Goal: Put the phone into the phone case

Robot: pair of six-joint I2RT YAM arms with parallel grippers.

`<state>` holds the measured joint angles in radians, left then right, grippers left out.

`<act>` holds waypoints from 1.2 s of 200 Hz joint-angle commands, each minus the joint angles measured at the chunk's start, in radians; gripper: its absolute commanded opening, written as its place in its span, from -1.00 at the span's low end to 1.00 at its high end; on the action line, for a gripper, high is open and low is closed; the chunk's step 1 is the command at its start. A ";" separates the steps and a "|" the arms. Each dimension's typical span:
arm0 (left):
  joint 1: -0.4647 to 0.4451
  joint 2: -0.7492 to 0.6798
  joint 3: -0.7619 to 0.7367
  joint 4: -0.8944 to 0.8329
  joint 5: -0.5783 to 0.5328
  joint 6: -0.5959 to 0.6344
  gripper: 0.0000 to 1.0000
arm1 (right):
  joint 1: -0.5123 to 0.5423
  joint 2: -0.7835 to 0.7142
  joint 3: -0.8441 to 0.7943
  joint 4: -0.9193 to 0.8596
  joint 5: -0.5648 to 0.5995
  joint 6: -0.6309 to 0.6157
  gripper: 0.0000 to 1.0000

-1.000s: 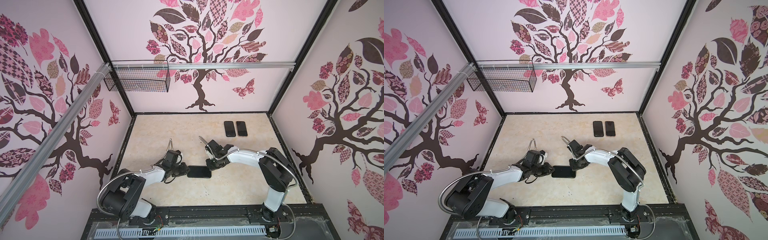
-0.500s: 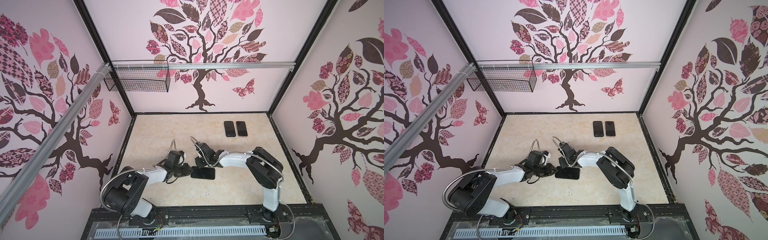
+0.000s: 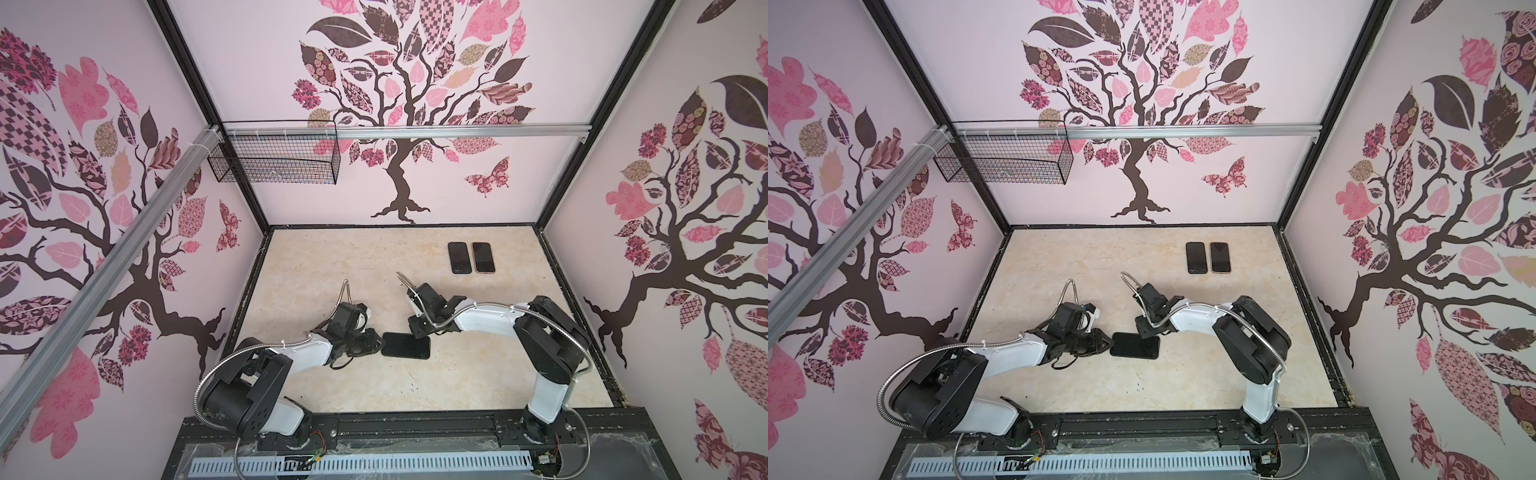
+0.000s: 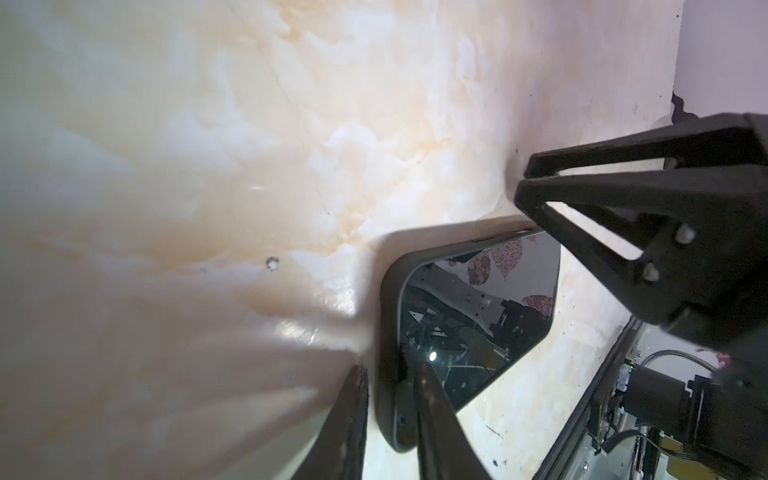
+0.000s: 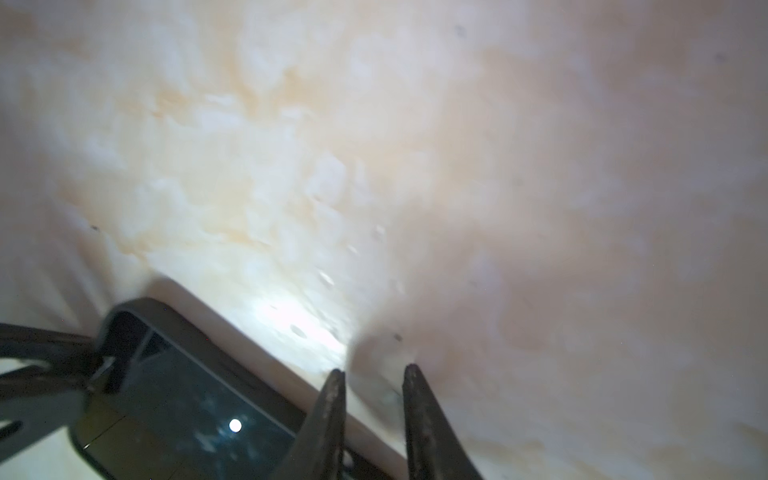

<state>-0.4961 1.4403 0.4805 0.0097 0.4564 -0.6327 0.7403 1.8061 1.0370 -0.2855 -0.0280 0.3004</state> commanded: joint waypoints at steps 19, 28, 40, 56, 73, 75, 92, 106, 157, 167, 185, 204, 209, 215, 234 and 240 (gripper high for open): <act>0.003 -0.011 -0.023 -0.045 -0.015 0.009 -0.35 | -0.052 -0.083 -0.012 -0.236 -0.008 -0.048 -0.17; 0.003 -0.011 -0.023 -0.044 -0.011 0.010 -0.34 | -0.059 -0.097 -0.019 -0.237 -0.014 -0.049 -0.16; 0.003 -0.012 -0.022 -0.043 -0.005 0.010 -0.34 | -0.065 -0.112 -0.032 -0.235 -0.033 -0.050 -0.15; 0.003 -0.011 -0.018 -0.038 0.008 0.013 -0.37 | -0.070 -0.132 -0.060 -0.220 -0.070 -0.047 -0.16; 0.003 -0.012 -0.013 -0.036 0.019 0.017 -0.40 | -0.073 -0.150 -0.088 -0.196 -0.125 -0.042 -0.19; 0.003 -0.011 -0.012 -0.035 0.021 0.016 -0.40 | -0.072 -0.153 -0.092 -0.193 -0.131 -0.041 -0.19; 0.002 -0.005 -0.006 -0.034 0.028 0.021 -0.43 | -0.072 -0.173 -0.115 -0.167 -0.171 -0.031 -0.22; 0.003 0.006 -0.004 -0.030 0.029 0.023 -0.45 | -0.072 -0.189 -0.125 -0.153 -0.181 -0.023 -0.22; 0.003 0.053 -0.003 -0.004 0.033 0.016 -0.52 | -0.075 -0.226 -0.106 -0.156 -0.171 -0.017 -0.21; 0.002 0.057 -0.002 -0.002 0.033 0.015 -0.53 | -0.075 -0.224 -0.099 -0.159 -0.169 -0.019 -0.21; 0.002 0.062 0.002 0.000 0.031 0.013 -0.54 | -0.075 -0.200 -0.087 -0.162 -0.160 -0.026 -0.21; 0.003 0.063 0.004 -0.003 0.030 0.013 -0.55 | -0.075 -0.164 -0.079 -0.165 -0.161 -0.031 -0.27; 0.003 0.065 0.005 -0.004 0.030 0.014 -0.55 | -0.076 -0.155 -0.078 -0.168 -0.156 -0.031 -0.29; 0.003 0.064 0.005 -0.006 0.027 0.016 -0.55 | -0.075 -0.148 -0.077 -0.171 -0.148 -0.031 -0.31; 0.002 0.067 0.006 -0.006 0.024 0.017 -0.55 | -0.076 -0.131 -0.082 -0.160 -0.145 -0.032 -0.31; 0.003 0.070 0.007 -0.006 0.025 0.018 -0.55 | -0.075 -0.126 -0.084 -0.155 -0.150 -0.033 -0.31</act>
<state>-0.4934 1.4765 0.4824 0.0406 0.5114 -0.6285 0.6689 1.6451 0.9318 -0.4393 -0.1841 0.2829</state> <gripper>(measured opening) 0.226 0.345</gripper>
